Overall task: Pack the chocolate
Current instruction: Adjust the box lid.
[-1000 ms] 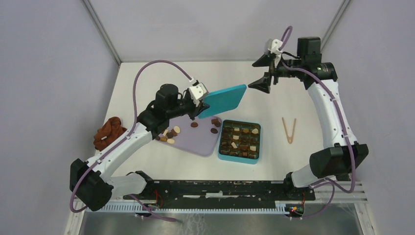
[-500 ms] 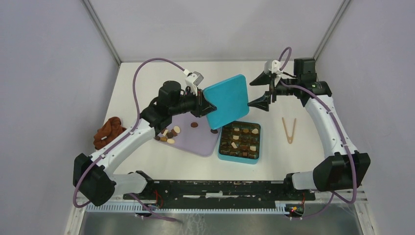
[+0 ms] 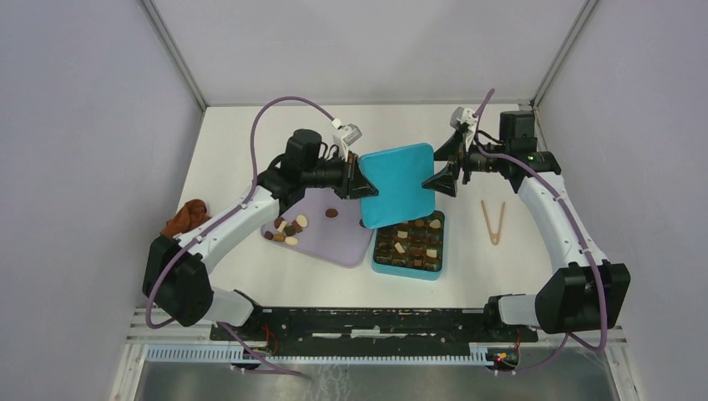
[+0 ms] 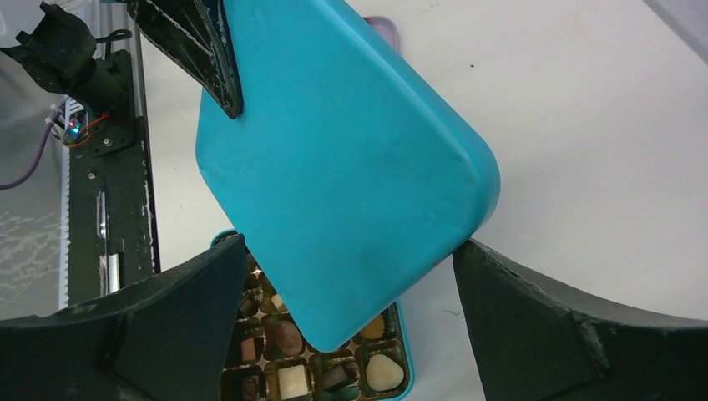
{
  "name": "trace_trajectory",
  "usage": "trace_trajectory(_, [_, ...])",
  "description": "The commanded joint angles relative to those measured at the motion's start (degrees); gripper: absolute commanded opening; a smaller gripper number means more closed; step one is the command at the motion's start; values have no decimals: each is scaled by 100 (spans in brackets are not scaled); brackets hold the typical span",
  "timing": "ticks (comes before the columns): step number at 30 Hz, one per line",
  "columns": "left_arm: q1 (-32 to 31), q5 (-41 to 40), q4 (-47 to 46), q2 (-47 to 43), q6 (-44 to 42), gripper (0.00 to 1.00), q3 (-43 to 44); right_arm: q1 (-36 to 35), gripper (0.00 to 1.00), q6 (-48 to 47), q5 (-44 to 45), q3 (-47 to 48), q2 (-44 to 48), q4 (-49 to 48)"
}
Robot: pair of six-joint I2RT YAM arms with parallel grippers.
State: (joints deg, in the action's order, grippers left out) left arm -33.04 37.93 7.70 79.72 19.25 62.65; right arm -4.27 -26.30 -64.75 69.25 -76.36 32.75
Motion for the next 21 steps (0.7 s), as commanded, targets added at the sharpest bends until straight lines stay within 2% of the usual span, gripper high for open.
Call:
trace_trajectory(1, [123,685,-243,140,-351,2,388,-45,98,435,13,-19,-32,180])
trace_trajectory(3, [182,868,-375,184,-338,2,388,-38,97,543,-5,-62,-139,270])
trace_trajectory(10, [312,1111,-439,299,-337,2,450,-4,97,1314,200,-415,-2,-453])
trace_trajectory(14, [381,1336,-625,321,-210,2,376,-1,95,1626,-351,-494,-102,-621])
trace_trajectory(18, [382,1707,-1066,464,90,5,327,0,85,2986,-958,-1024,-13,-1871])
trace_trajectory(21, [381,1863,-1213,554,171,7,343,-12,80,3105,-1031,-1057,29,-1955])
